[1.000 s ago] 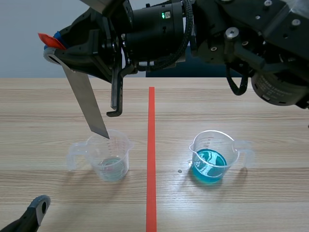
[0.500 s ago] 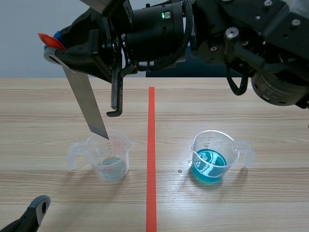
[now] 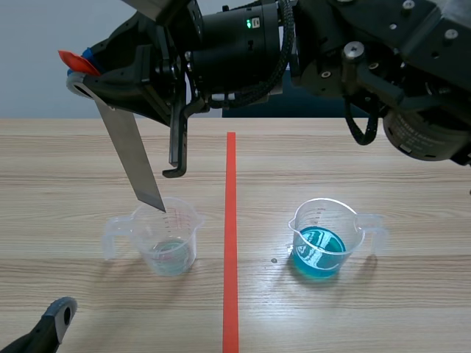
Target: Do the redox reaction experiment
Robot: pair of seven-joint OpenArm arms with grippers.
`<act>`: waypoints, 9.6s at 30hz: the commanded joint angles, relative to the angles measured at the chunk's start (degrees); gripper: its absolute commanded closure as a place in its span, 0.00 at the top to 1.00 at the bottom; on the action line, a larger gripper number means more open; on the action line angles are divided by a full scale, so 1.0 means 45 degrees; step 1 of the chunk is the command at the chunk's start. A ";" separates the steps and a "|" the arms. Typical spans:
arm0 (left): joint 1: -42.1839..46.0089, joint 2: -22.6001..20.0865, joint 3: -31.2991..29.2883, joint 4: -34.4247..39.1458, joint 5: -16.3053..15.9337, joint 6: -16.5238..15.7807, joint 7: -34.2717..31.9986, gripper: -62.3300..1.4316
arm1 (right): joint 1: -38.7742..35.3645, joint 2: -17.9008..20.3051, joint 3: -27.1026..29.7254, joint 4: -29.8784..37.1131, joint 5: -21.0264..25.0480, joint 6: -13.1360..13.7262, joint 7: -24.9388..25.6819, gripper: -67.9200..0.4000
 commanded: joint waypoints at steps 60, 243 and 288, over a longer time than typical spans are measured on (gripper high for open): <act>-0.0039 0.0068 -0.0083 0.0185 -0.0039 -0.0078 -0.0219 1.00 | -0.0170 -0.1078 -0.1059 -0.3075 -0.4605 0.0083 0.3113 0.02; 0.0257 0.0068 -0.0355 0.0296 -0.0413 0.0126 -0.0228 1.00 | -0.2803 0.2001 0.0083 -0.2205 -0.7329 -0.0219 0.7529 1.00; -0.3536 0.0534 -0.1501 0.4333 -0.1020 -0.4201 0.4464 1.00 | -2.1949 0.1860 1.6849 0.8218 0.1127 -0.1117 0.3041 1.00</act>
